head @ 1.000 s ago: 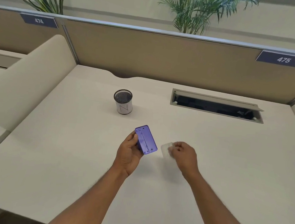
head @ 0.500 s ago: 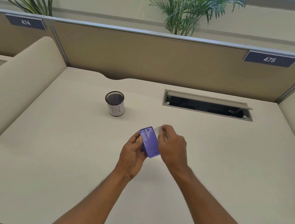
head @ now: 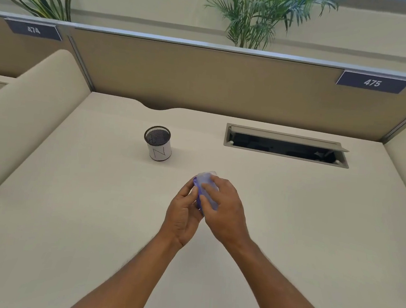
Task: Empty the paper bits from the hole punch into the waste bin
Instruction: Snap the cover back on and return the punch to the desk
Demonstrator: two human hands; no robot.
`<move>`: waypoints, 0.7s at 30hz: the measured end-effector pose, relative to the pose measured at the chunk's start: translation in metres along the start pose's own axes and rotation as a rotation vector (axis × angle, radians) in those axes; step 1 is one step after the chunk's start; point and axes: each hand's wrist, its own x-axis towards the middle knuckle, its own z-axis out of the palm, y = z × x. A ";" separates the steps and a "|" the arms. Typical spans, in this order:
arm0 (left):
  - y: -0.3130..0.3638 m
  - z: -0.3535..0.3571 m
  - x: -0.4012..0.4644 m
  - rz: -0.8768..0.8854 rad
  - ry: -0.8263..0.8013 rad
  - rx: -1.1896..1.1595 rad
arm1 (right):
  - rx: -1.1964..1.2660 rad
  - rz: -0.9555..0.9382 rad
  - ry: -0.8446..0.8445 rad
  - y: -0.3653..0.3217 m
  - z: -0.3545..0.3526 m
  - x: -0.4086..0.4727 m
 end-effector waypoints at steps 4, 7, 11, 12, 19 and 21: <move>0.000 0.001 0.003 -0.022 -0.048 -0.001 | -0.026 -0.026 -0.059 0.004 0.001 -0.006; 0.000 -0.001 0.005 -0.027 -0.044 0.004 | -0.011 -0.026 -0.092 0.005 -0.001 -0.007; 0.001 -0.003 0.006 -0.025 -0.007 0.016 | 0.010 -0.058 -0.097 0.006 -0.004 -0.008; 0.002 -0.003 0.006 -0.027 0.005 0.021 | 0.009 -0.067 -0.098 0.007 -0.004 -0.009; 0.007 0.004 0.008 -0.017 0.110 0.084 | -0.038 -0.083 -0.162 0.005 -0.005 -0.009; 0.008 0.007 0.009 -0.016 0.128 0.101 | 0.093 -0.014 -0.103 0.006 -0.009 -0.005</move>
